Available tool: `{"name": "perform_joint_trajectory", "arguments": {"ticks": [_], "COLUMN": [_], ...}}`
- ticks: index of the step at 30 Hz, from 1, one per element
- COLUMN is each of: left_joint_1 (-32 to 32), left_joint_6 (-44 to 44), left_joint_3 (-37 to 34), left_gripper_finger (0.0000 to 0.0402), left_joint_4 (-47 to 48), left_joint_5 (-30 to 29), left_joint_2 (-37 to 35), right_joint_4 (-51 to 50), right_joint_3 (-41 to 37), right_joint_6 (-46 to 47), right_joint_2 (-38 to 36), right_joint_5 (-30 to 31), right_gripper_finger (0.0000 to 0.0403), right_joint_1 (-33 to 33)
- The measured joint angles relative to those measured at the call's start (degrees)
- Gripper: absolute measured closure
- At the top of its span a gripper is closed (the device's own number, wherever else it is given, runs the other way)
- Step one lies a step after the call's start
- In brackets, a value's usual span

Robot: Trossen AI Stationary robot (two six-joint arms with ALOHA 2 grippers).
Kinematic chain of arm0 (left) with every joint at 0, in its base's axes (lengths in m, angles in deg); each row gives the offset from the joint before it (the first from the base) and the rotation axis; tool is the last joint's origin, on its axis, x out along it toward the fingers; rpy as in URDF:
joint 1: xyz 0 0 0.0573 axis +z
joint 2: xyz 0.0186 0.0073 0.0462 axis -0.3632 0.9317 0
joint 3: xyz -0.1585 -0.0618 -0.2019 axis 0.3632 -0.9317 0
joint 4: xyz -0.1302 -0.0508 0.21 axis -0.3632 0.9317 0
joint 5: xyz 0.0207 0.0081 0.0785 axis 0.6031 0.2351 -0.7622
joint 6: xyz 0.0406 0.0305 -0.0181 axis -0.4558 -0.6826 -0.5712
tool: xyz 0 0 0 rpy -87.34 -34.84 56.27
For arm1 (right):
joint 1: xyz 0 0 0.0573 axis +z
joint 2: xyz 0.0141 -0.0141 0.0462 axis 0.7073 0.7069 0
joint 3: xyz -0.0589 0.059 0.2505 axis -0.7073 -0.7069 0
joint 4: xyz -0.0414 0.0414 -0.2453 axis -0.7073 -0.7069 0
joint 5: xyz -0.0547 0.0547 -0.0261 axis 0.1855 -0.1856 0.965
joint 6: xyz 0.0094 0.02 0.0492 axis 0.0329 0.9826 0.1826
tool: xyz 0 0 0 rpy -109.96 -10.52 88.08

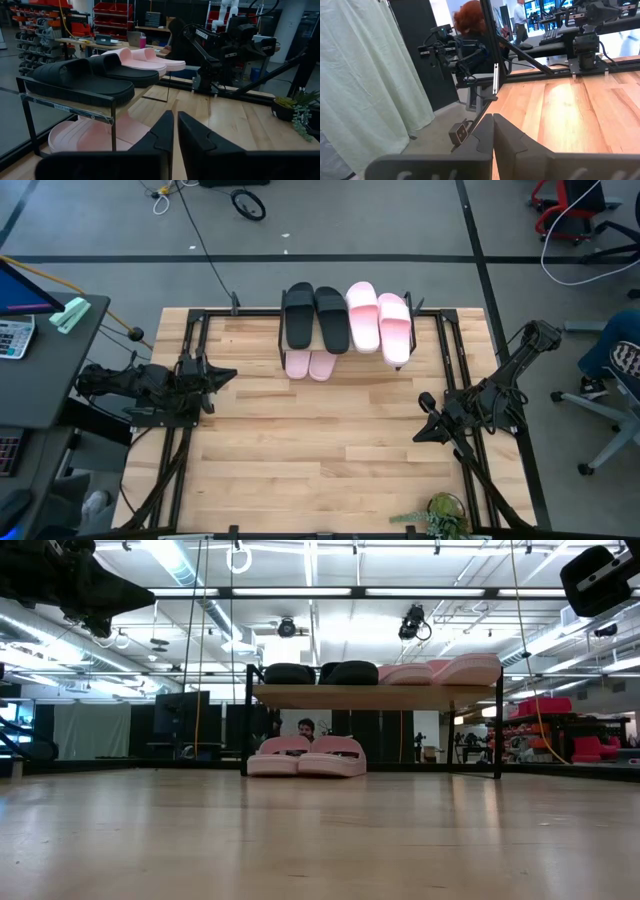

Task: Pick and place slides into the shelf
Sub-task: Return to Home Position

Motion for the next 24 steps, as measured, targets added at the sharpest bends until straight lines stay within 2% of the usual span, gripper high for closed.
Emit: {"name": "perform_joint_trajectory", "arguments": {"ticks": [15,24], "left_joint_1": [0.0,0.0], "left_joint_6": [0.0,0.0], "left_joint_3": [0.0,0.0], "left_gripper_finger": [0.0378,0.0365], "left_joint_4": [0.0,0.0], "left_joint_5": [0.0,0.0], "left_joint_2": [0.0,0.0], "right_joint_4": [0.0,0.0], "right_joint_3": [0.0,0.0], "right_joint_6": [0.0,0.0], "right_joint_2": [0.0,0.0], "right_joint_5": [0.0,0.0], "right_gripper_finger": [0.0394,0.0394], "right_joint_1": [0.0,0.0]}}
